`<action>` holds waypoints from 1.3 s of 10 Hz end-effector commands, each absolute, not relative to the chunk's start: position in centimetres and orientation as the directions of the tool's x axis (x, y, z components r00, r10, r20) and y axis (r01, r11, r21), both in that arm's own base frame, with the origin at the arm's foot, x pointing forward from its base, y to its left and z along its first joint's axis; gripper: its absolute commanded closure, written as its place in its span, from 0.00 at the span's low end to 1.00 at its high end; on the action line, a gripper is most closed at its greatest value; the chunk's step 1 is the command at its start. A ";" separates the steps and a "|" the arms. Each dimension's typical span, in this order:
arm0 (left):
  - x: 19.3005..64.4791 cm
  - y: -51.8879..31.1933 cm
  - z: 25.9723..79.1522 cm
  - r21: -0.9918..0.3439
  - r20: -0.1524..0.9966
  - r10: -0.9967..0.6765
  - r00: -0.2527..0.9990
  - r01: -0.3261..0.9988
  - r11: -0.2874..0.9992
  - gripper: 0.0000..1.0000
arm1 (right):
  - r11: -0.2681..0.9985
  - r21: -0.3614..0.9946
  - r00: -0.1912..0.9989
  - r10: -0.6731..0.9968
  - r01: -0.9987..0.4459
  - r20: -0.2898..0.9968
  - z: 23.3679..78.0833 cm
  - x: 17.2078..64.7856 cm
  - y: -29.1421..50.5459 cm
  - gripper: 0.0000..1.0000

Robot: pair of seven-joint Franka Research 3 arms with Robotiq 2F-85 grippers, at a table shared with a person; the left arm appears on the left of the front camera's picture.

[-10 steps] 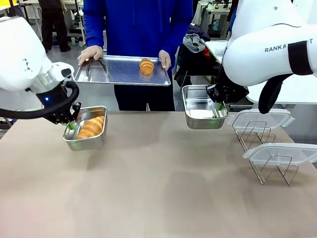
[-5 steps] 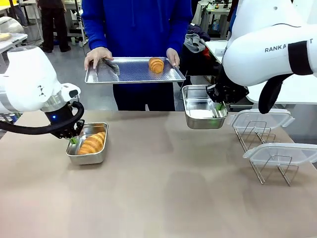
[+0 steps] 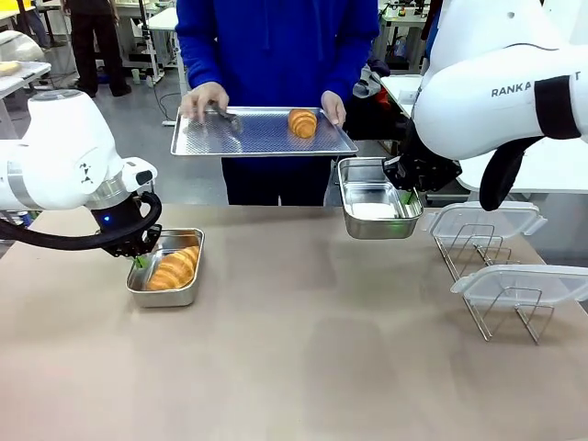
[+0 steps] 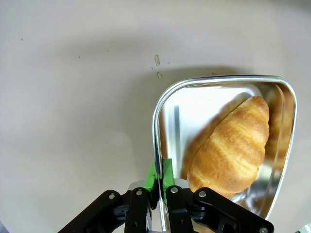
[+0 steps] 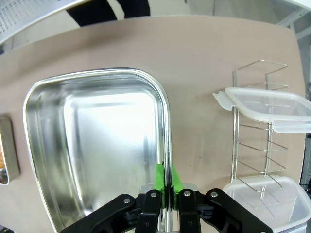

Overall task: Place the bread in airtight containers.
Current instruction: Once an object is inside an Airtight Container , place the container in the center of the table.

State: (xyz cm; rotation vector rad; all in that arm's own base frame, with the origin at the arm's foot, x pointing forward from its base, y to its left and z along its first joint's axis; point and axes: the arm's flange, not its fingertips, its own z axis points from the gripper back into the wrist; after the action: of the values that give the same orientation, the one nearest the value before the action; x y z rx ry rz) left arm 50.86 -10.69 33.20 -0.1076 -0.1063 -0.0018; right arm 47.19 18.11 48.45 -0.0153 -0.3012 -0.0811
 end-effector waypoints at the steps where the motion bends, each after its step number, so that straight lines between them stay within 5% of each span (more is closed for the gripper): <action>1: 50.9 -11.4 32.6 -0.083 0.117 -0.010 0.993 0.020 0.996 0.38 | 0.996 -0.006 0.948 -0.083 0.089 0.308 48.8 47.1 18.2 1.00; 2: 50.8 -11.4 33.0 -0.094 0.126 -0.005 0.992 0.017 0.995 0.38 | 0.996 -0.006 0.948 -0.083 0.089 0.308 48.8 47.1 18.2 1.00; 3: 50.7 -11.3 34.0 -0.105 0.135 -0.012 0.991 0.027 0.994 0.00 | 0.996 -0.006 0.948 -0.083 0.089 0.308 48.8 47.1 18.2 1.00; 5: 50.2 -10.5 37.6 -0.132 0.197 -0.032 0.980 0.059 0.990 0.00 | 0.996 -0.006 0.948 -0.083 0.089 0.308 48.8 47.1 18.2 1.00; 6: 49.8 -9.6 40.0 -0.127 0.239 -0.068 0.969 0.101 0.987 0.14 | 0.996 -0.006 0.948 -0.083 0.089 0.308 48.8 47.1 18.2 1.00; 8: 48.8 -6.6 45.7 -0.210 0.344 -0.236 0.909 0.320 0.924 0.00 | 0.996 -0.006 0.948 -0.083 0.089 0.308 48.8 47.1 18.2 1.00; 13: 43.8 5.2 53.3 -0.268 0.591 -0.534 0.604 0.772 0.577 0.00 | 0.996 -0.006 0.948 -0.083 0.089 0.308 48.8 47.1 18.2 1.00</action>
State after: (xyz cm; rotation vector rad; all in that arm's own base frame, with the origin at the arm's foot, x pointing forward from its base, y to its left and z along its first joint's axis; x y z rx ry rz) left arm 44.36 2.62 53.33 -0.4664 -0.4826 -0.7202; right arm 47.20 18.09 48.46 -0.0158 -0.3013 -0.0816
